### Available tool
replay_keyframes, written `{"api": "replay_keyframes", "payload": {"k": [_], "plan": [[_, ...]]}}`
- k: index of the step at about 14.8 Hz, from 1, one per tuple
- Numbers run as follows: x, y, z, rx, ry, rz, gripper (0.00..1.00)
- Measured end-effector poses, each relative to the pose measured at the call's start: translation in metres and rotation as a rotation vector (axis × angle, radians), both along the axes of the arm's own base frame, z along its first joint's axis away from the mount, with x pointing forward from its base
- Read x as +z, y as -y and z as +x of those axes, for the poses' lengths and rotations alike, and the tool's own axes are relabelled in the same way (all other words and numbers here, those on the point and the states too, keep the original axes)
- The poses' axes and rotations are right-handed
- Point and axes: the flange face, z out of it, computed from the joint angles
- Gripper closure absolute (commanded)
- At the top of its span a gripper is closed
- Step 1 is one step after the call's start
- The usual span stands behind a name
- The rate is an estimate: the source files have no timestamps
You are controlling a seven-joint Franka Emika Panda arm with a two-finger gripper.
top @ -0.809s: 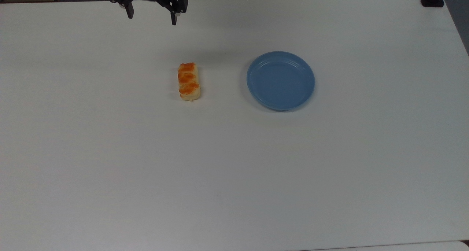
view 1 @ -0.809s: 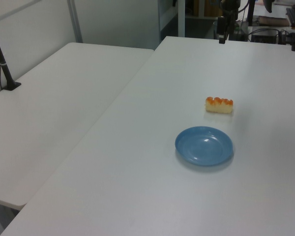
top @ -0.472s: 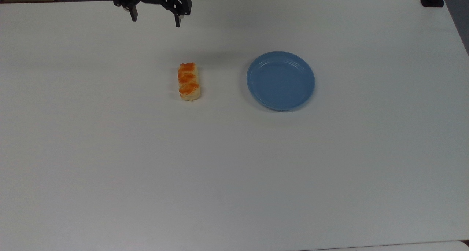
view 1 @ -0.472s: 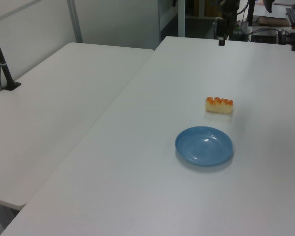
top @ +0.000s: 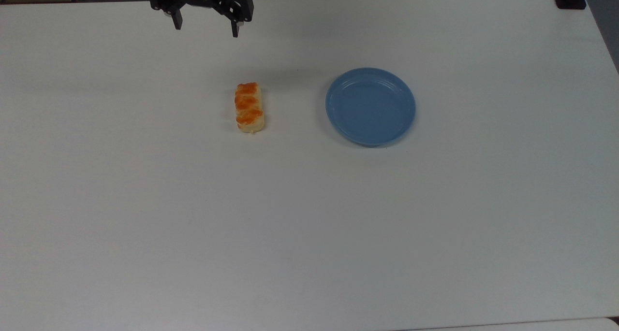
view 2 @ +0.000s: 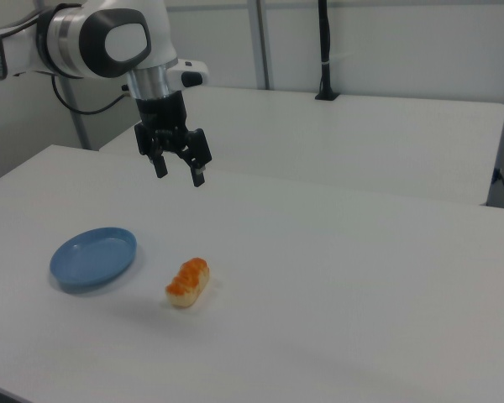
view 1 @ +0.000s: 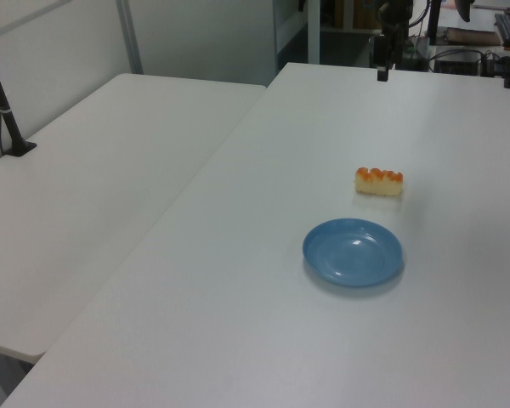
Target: Put the bread on a plate
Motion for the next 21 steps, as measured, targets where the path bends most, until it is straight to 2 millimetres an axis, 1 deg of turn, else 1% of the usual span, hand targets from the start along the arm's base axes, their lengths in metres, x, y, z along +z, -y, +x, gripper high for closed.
{"api": "replay_keyframes", "payload": {"k": [2,4,5,8,9,10,12,14,15,17,18,19,21], "plan": [[-0.001,0.0,0.0,0.002,-0.002,0.0,0.0],[-0.016,0.0,0.001,0.04,-0.035,0.003,0.0],[-0.029,-0.001,0.001,0.061,-0.061,0.005,0.0],[-0.072,-0.007,0.009,0.1,-0.1,0.006,0.0],[-0.087,-0.013,0.013,0.113,-0.106,0.004,0.0],[-0.109,-0.023,0.018,0.133,-0.12,0.0,0.0],[-0.14,-0.038,0.024,0.162,-0.123,-0.006,0.0],[-0.178,-0.049,0.027,0.184,-0.14,-0.01,0.0],[-0.196,-0.051,0.027,0.19,-0.155,-0.013,0.0],[-0.221,-0.05,0.027,0.195,-0.174,-0.018,0.02],[-0.229,-0.049,0.027,0.198,-0.177,-0.023,0.1],[-0.237,-0.047,0.025,0.204,-0.18,-0.032,0.2],[-0.248,-0.046,0.023,0.211,-0.181,-0.041,0.45]]}}
